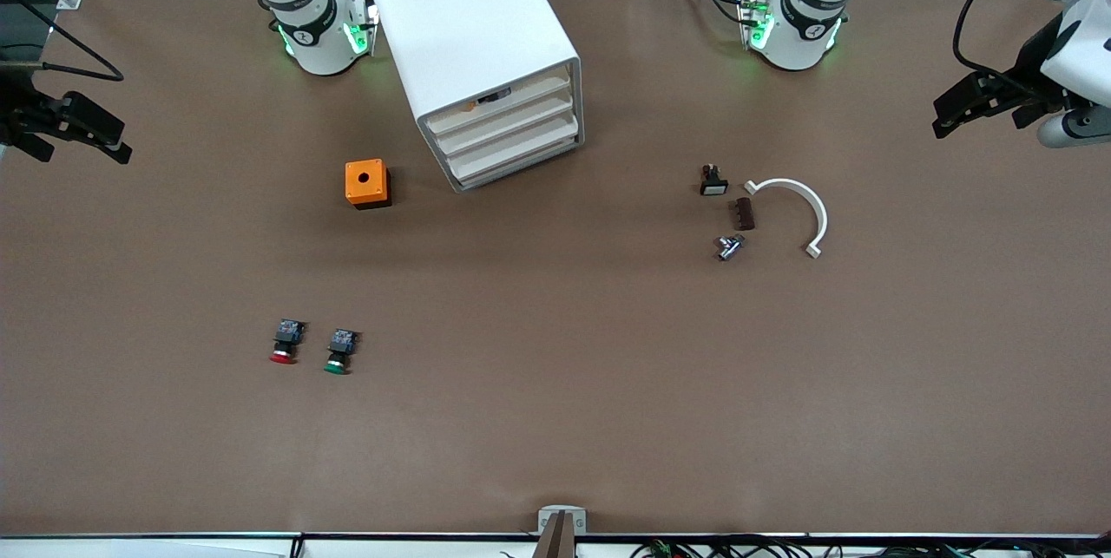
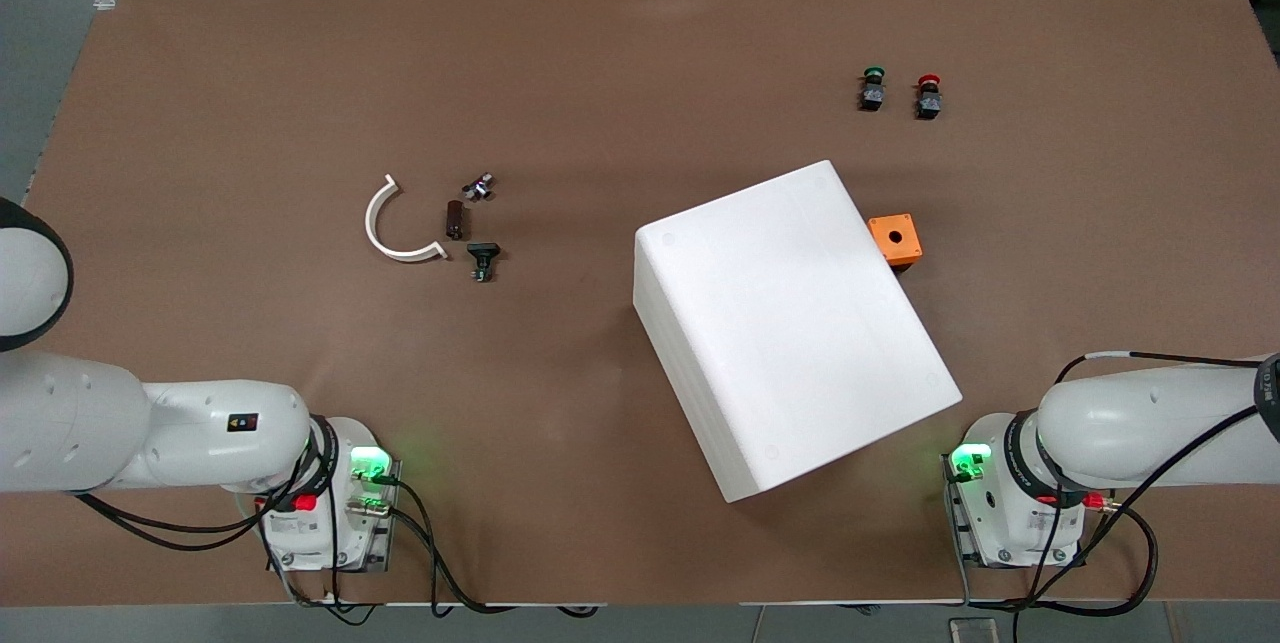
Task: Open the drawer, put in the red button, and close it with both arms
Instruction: 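Reach the right gripper to the red button while the left gripper approaches the cabinet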
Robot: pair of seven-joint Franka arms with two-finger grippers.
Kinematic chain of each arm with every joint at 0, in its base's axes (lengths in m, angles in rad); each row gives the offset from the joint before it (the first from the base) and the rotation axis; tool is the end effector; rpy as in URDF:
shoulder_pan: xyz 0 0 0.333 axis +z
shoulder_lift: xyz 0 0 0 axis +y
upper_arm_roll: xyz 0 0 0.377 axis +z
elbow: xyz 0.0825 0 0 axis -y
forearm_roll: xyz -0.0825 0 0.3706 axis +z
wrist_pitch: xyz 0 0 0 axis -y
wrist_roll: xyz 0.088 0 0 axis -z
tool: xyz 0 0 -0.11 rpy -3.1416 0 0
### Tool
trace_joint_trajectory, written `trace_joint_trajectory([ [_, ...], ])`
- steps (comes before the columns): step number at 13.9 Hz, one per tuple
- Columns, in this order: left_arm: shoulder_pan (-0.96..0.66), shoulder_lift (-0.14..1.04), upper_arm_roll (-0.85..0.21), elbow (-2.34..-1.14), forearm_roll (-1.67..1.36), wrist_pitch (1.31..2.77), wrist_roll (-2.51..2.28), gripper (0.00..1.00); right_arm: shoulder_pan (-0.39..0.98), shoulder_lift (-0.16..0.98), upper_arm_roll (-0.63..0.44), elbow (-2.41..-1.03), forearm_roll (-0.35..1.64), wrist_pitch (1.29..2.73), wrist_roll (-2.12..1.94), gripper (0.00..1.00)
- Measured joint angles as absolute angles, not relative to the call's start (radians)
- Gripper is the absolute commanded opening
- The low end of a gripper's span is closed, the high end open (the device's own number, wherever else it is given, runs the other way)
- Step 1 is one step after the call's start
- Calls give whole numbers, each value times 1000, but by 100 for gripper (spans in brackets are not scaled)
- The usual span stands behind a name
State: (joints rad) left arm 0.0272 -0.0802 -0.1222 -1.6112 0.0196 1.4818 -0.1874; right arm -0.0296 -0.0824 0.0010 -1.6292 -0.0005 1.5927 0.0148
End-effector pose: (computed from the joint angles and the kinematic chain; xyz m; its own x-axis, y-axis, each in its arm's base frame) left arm 0.4994 -0.0487 0.6981 0.9945 0.0949 -0.0434 0.0933 -0.9949 -0.0381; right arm 0.5124 -0.0147 0.7010 0.9980 -0.0433 0.0459 -0.0434 -0.9991 -0.0001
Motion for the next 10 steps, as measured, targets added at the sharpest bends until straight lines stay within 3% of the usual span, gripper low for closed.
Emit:
trace_joint_trajectory([
  [6,23,-60,-125,-1596,20,1482,-187,100,-30,-82,1,-1629,-1,1593,15,100],
  [10,-7,37,-151,-1591,19,1494,-186,100,-30,-82,0,-1631,-1,1593,15,100],
])
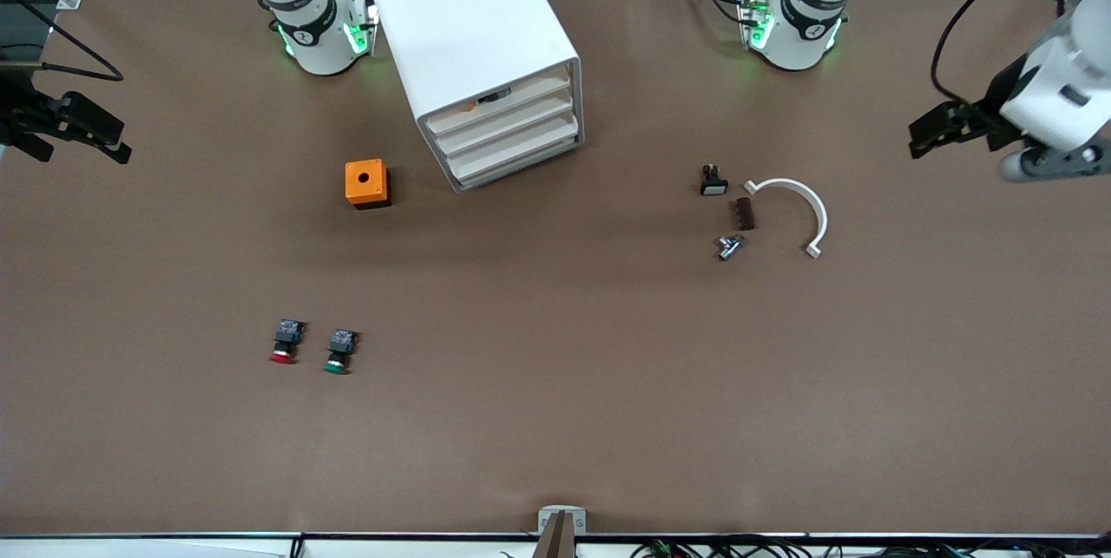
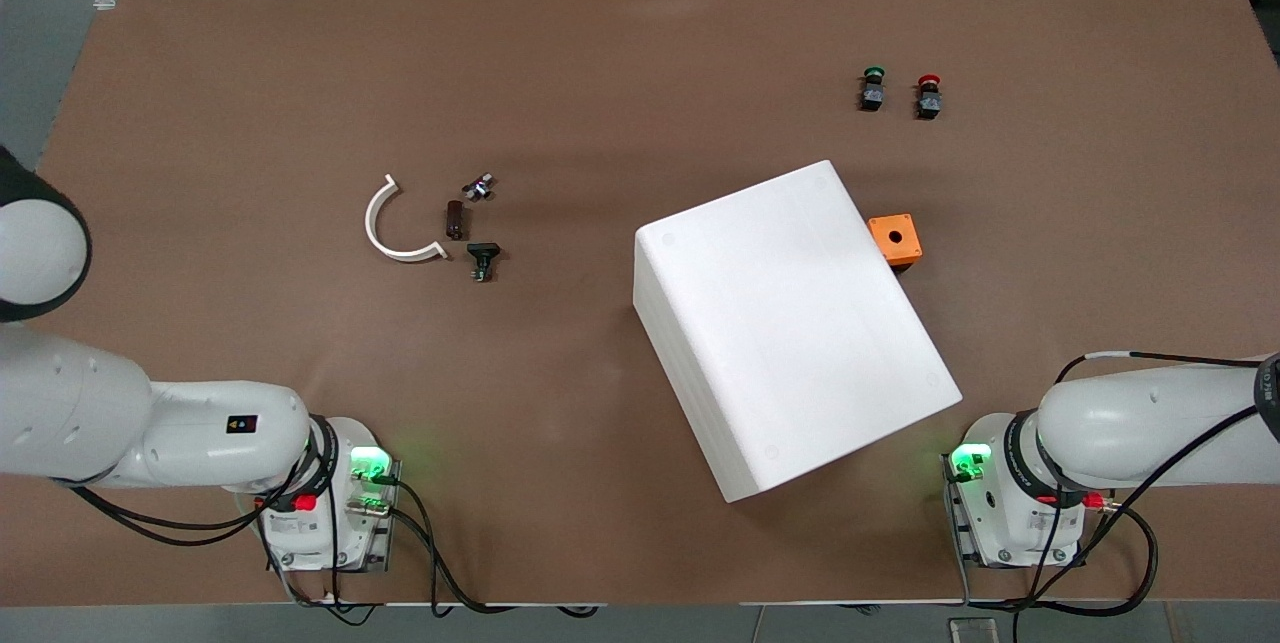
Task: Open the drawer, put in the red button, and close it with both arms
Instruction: 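Reach the right gripper to the red button while the left gripper approaches the cabinet, then grasp the red button with the right gripper while the left gripper grips the drawer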
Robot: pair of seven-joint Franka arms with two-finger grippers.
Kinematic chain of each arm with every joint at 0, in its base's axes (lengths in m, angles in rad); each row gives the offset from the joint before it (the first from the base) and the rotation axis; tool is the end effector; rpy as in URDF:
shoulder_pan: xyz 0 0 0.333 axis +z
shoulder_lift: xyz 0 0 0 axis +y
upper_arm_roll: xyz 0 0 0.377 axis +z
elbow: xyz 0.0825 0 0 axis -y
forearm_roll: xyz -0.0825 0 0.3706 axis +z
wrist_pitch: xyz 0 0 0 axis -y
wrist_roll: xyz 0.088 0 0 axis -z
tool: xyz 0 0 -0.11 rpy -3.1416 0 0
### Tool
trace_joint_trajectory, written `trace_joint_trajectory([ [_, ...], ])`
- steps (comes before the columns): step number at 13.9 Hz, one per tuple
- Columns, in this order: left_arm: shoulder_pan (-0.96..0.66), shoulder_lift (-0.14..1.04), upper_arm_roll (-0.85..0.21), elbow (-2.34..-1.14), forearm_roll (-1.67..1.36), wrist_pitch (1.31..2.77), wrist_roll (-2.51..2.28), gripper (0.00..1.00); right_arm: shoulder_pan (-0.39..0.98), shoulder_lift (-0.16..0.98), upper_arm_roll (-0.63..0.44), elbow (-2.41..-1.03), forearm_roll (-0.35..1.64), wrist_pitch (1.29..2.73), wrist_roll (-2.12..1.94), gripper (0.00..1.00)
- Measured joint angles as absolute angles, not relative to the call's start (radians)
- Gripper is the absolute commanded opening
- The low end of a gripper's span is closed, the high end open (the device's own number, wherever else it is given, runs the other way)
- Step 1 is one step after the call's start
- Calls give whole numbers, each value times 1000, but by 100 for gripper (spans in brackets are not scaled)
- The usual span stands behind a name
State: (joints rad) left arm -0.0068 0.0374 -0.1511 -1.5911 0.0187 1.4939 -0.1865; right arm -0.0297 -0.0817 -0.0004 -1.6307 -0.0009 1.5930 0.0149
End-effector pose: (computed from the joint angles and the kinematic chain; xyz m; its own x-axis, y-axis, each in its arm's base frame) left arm 0.5375 -0.0815 0.6471 0.9912 0.0307 -0.1290 0.0260 -0.9990 -0.0376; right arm 0.5127 -0.0155 0.7000 0.9980 -0.0449 0.0440 -0.0450 -0.9990 0.0002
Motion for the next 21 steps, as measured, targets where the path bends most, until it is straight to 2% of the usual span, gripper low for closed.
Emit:
trace_joint_trajectory([
  [5,-122,223,-187,-1589,6,1606,-321,100,-30,-23,-1,-1637,-1,1636,13,100],
  [9,-175,337,-189,-1578,-71,1619,-541,100,-29,137,-1,-1642,2,1729,-10,100],
  [13,-275,485,-191,-1517,-90,1627,-795,100,-22,302,0,-1636,3,1823,-11,100],
  [17,-393,639,-193,-1455,-93,1646,-1114,100,-15,452,-2,-1633,74,1971,21,100],
  [21,-493,718,-194,-1428,-121,1670,-1461,100,-15,596,-5,-1633,103,2129,57,100],
])
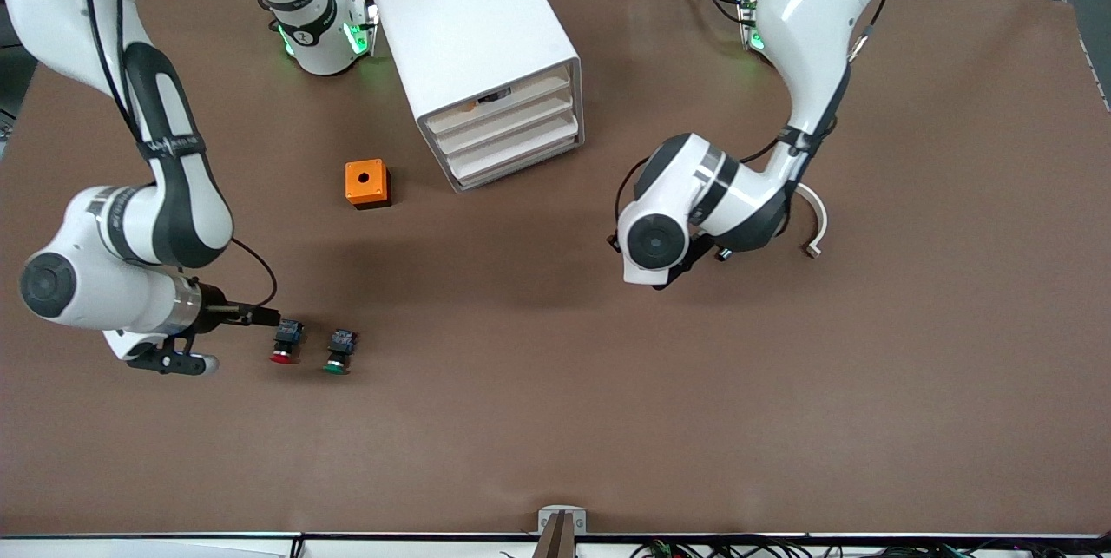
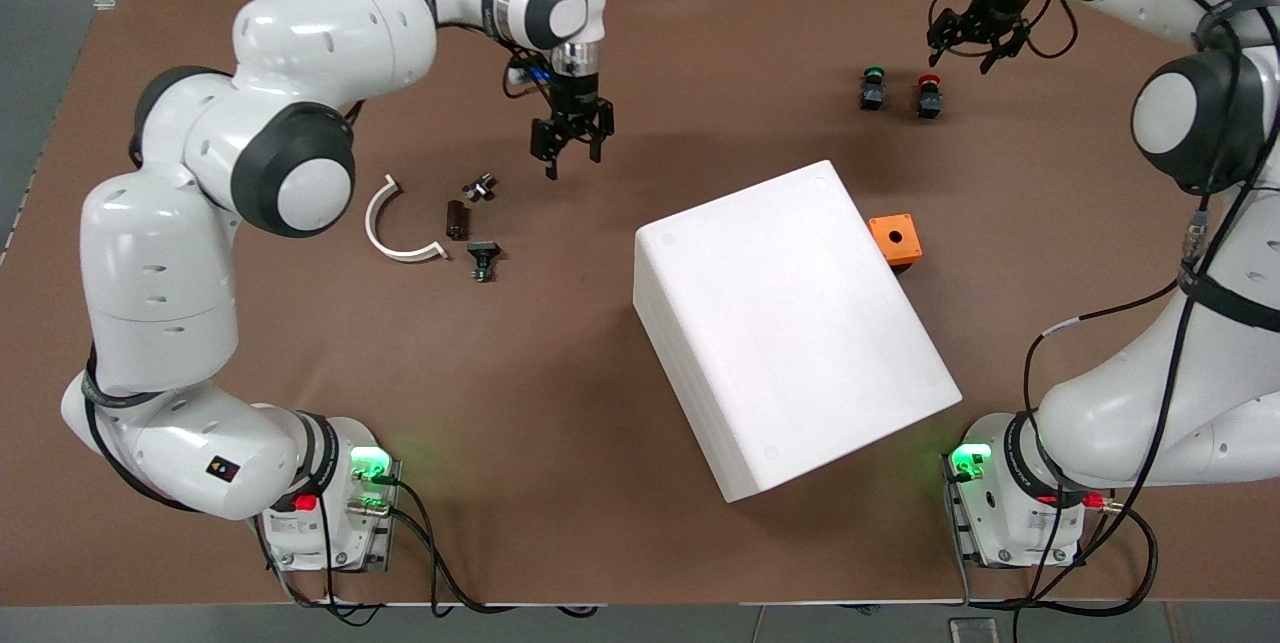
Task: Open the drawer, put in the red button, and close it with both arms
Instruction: 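Grasp the red button with the right gripper while the left gripper grips the drawer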
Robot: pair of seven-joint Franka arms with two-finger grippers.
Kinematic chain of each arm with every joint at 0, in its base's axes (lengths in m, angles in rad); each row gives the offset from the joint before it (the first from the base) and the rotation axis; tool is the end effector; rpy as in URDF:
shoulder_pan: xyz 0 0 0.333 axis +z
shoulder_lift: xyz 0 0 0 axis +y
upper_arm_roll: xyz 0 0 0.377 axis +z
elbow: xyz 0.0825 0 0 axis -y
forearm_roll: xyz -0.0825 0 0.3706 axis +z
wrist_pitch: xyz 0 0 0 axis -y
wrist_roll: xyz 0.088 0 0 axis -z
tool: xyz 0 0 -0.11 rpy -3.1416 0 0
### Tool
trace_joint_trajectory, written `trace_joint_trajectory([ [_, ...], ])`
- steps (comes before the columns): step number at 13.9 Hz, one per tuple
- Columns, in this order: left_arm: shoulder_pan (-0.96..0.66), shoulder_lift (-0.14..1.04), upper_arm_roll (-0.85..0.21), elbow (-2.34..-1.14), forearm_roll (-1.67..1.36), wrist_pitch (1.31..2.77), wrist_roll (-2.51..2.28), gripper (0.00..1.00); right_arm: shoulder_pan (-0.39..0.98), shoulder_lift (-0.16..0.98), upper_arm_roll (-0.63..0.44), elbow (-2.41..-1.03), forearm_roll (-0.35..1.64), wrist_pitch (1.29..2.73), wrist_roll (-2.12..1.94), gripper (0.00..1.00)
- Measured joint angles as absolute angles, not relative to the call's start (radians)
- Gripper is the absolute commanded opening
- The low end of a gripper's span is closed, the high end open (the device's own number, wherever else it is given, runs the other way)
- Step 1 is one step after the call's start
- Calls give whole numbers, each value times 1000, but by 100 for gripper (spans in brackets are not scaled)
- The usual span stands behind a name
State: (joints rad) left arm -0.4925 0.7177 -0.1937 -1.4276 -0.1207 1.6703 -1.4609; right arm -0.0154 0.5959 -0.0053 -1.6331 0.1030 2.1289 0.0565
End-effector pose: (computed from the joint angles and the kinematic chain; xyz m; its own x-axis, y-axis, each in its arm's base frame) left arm 0.5479 -0.4275 0.3014 0.6005 0.7511 -0.2743 0.6279 -0.6553 -0.4200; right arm 0.7002 -0.0091 0.3192 0.9858 -0.1304 -0.1062 -0.1385 -0.9877 -0.0725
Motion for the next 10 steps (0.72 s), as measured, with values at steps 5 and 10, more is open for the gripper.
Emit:
trace_joint_trajectory([
  [5,-501,754,-191,-1425,-394,1669,-1752,99,-16,701,-7,-1632,146,2208,67,92],
  [10,-504,767,-191,-1425,-633,1648,-1980,99,-16,718,-7,-1632,156,2209,67,46],
])
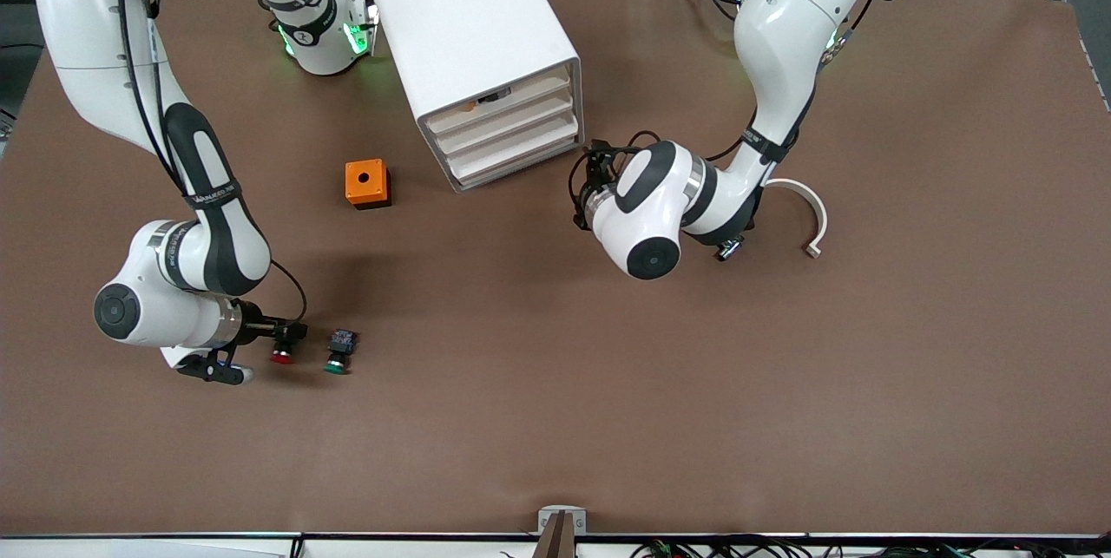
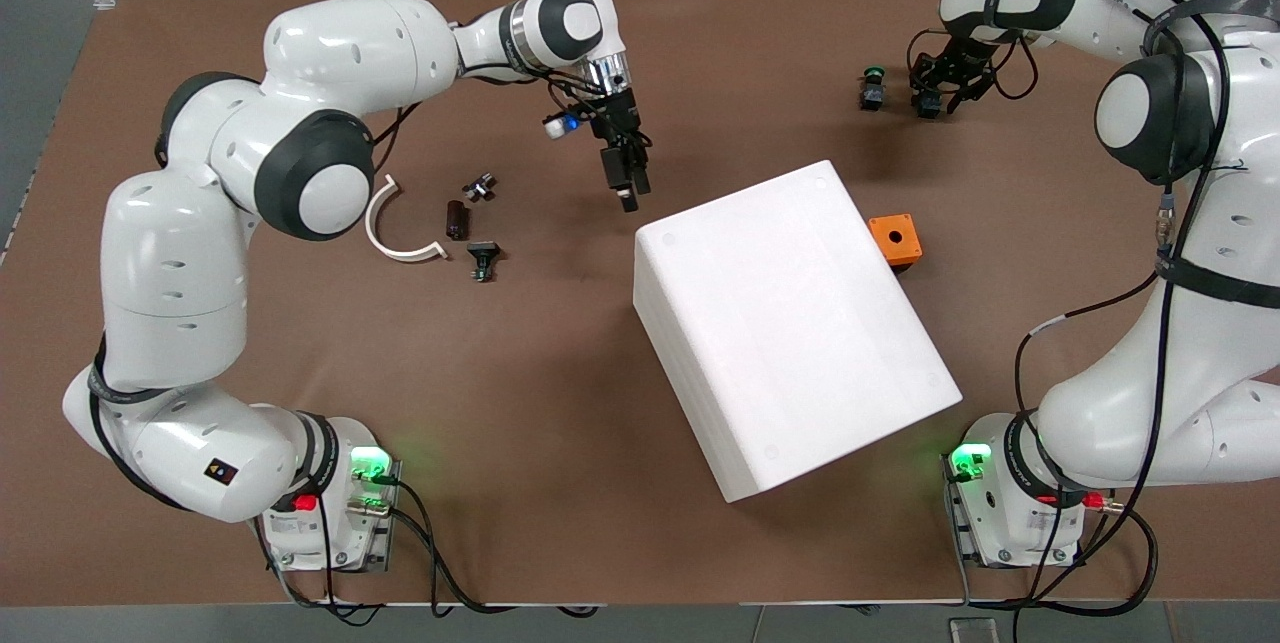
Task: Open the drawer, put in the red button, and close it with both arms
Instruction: 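Grasp the red button with the right gripper while the left gripper grips the drawer, then pull the drawer open with the left gripper while the right gripper lifts the button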
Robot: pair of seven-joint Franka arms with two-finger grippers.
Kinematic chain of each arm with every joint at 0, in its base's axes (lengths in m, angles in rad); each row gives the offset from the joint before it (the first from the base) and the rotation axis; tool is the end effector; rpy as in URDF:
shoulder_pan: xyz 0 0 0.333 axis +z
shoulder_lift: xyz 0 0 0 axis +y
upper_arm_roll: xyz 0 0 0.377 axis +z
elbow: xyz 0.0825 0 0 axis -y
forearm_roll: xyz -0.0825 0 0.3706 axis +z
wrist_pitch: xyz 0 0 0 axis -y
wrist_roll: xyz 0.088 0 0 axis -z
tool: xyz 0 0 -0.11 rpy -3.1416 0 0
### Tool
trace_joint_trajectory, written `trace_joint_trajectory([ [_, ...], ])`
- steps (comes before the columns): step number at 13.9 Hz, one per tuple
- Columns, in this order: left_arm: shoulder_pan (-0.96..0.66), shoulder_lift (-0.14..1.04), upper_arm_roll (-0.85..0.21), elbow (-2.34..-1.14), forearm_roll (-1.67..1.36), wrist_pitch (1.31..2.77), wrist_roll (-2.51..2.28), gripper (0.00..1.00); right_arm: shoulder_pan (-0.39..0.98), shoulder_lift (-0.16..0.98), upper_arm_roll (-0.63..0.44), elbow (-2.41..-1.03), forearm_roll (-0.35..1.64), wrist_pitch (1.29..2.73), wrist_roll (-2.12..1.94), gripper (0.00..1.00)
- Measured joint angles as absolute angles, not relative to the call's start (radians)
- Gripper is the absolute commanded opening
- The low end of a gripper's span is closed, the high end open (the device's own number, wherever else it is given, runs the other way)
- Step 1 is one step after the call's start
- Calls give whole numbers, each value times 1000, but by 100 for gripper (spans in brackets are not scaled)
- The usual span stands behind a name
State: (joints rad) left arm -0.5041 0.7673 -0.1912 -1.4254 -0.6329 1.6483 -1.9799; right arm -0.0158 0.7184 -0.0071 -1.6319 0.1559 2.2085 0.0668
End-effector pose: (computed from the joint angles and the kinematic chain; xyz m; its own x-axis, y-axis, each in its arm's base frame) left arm 0.5208 -0.4737 0.2897 -0.1111 0.9377 -0.3293 0.6795 -0.1701 -0.7137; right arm 0.7037 -0.0097 0.2397 0.9718 -0.1795 -0.1528 -0.1953 -0.9760 -0.0958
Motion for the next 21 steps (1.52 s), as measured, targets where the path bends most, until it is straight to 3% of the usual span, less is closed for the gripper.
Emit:
trace_joint_trajectory([
  [3,-506,790,-192,-1426,-760,1648,-2121,93,-16,719,-7,-1632,156,2209,67,13],
  [4,-508,801,-192,-1426,-795,1647,-2168,90,-16,718,-8,-1629,156,2208,68,5],
  [6,-520,827,-192,-1426,-859,1645,-2240,86,-16,719,-8,-1627,157,2208,68,0],
  [11,-568,852,-193,-1425,-955,1645,-2370,74,-12,715,-5,-1587,157,2206,72,0],
  [15,-598,855,-193,-1425,-995,1645,-2418,50,20,678,2,-1539,159,2100,211,0],
  [19,-615,859,-193,-1424,-997,1645,-2420,2,104,617,4,-1496,159,1954,437,0],
  [21,-613,860,-188,-1423,-997,1645,-2420,1,139,591,4,-1478,159,1886,534,0],
])
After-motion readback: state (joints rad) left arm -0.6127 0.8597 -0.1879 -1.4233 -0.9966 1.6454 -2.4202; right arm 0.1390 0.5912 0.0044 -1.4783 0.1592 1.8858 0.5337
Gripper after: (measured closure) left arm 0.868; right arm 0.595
